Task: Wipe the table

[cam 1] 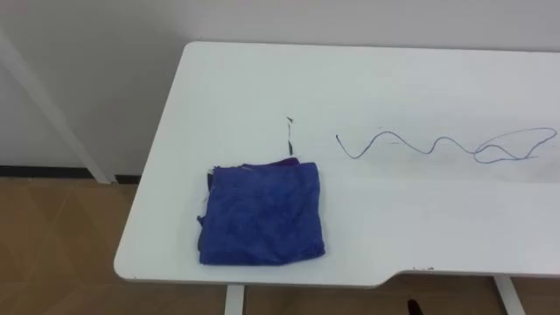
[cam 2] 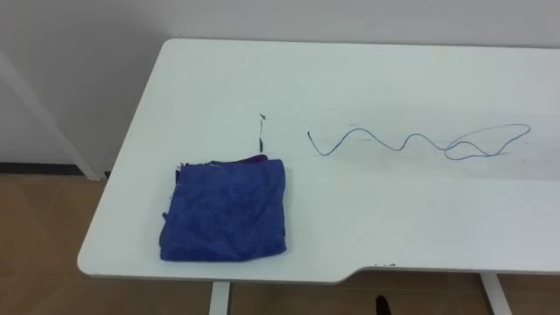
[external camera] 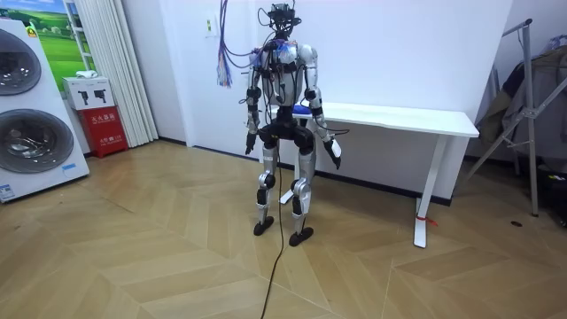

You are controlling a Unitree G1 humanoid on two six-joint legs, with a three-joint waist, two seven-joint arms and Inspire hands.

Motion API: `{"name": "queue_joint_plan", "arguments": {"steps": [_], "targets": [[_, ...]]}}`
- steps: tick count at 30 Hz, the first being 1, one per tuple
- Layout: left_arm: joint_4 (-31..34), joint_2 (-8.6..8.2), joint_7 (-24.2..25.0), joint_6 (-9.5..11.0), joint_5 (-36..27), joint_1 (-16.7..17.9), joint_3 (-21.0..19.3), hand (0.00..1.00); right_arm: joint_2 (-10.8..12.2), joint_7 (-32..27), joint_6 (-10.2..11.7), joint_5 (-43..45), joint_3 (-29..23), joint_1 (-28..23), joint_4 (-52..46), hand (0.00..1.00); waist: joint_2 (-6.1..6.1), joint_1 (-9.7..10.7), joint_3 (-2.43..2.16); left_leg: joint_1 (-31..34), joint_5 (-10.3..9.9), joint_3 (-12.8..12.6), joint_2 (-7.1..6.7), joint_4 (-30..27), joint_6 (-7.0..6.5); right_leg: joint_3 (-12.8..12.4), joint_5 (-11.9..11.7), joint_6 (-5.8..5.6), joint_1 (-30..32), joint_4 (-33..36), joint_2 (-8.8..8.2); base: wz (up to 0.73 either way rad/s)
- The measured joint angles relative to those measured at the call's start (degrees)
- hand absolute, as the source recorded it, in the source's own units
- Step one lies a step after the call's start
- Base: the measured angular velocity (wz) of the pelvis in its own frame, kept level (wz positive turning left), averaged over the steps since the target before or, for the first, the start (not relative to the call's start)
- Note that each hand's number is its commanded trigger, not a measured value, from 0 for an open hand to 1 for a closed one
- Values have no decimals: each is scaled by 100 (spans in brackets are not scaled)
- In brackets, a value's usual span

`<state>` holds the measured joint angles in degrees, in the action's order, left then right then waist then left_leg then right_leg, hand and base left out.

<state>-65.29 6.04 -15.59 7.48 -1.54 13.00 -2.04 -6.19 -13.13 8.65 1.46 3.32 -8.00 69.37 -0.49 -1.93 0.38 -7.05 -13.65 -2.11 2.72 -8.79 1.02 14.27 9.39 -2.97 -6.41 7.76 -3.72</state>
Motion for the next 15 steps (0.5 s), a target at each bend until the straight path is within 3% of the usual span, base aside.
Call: {"name": "queue_joint_plan", "arguments": {"steps": [15], "targets": [[-125,-2,217,0,-164,-77,21,0,0,185,-1,-420,49,6,52,0,32,6,12,-52,0,-15,0,9,0,-17,0,0,-41,4,-1,0]]}}
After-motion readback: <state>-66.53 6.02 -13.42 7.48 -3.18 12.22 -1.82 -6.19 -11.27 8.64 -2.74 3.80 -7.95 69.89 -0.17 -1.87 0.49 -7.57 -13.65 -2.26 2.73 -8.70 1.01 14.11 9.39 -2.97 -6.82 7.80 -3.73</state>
